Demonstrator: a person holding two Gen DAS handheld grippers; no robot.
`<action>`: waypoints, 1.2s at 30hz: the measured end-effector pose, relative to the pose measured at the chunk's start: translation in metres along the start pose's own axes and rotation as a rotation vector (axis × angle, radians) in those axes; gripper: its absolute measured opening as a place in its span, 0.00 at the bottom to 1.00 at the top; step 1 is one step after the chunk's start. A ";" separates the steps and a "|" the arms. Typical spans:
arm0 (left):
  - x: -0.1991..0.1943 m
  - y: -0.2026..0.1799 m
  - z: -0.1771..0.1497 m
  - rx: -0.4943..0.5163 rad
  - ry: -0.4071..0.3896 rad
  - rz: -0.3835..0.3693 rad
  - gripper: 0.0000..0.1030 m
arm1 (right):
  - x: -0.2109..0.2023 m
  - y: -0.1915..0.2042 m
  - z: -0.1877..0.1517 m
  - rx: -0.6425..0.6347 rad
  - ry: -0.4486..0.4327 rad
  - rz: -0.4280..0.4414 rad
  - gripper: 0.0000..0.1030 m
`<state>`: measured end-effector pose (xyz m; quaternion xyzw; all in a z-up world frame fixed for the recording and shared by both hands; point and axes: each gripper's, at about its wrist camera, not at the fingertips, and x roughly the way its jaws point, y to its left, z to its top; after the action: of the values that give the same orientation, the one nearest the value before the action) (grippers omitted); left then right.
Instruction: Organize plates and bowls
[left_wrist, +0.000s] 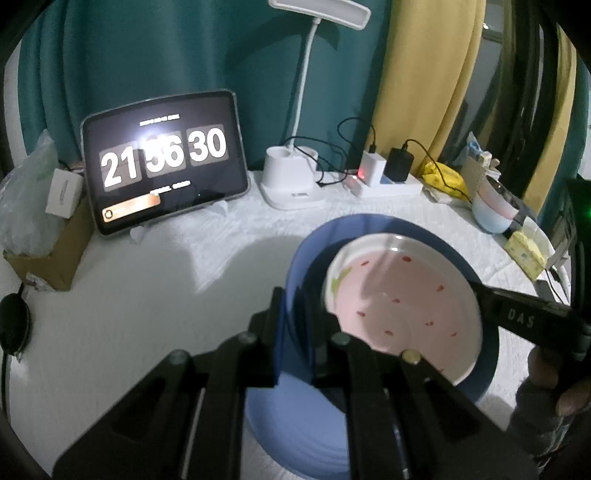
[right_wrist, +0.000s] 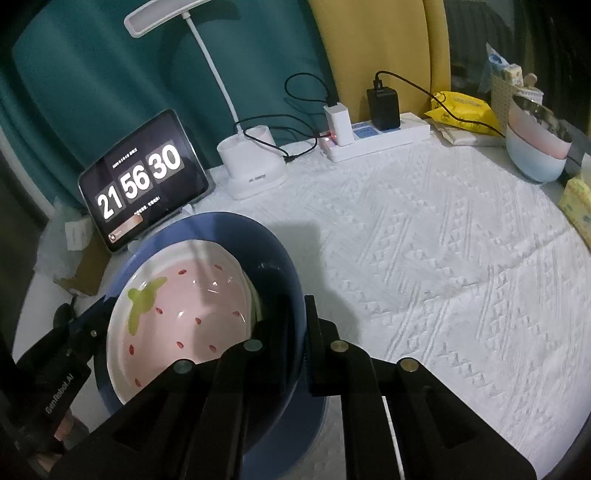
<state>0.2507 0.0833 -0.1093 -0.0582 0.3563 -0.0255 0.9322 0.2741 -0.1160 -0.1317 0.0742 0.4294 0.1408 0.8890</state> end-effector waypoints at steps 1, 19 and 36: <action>0.000 -0.001 0.000 0.003 0.001 0.000 0.07 | 0.000 -0.001 0.000 0.000 0.002 -0.001 0.09; -0.002 -0.009 -0.005 0.020 0.010 0.032 0.12 | -0.008 -0.004 -0.008 -0.052 -0.022 -0.049 0.11; -0.013 -0.015 -0.010 0.037 0.005 0.069 0.27 | -0.014 -0.007 -0.014 -0.051 -0.026 -0.079 0.24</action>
<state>0.2336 0.0687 -0.1062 -0.0287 0.3600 0.0000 0.9325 0.2566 -0.1271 -0.1319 0.0363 0.4165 0.1155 0.9010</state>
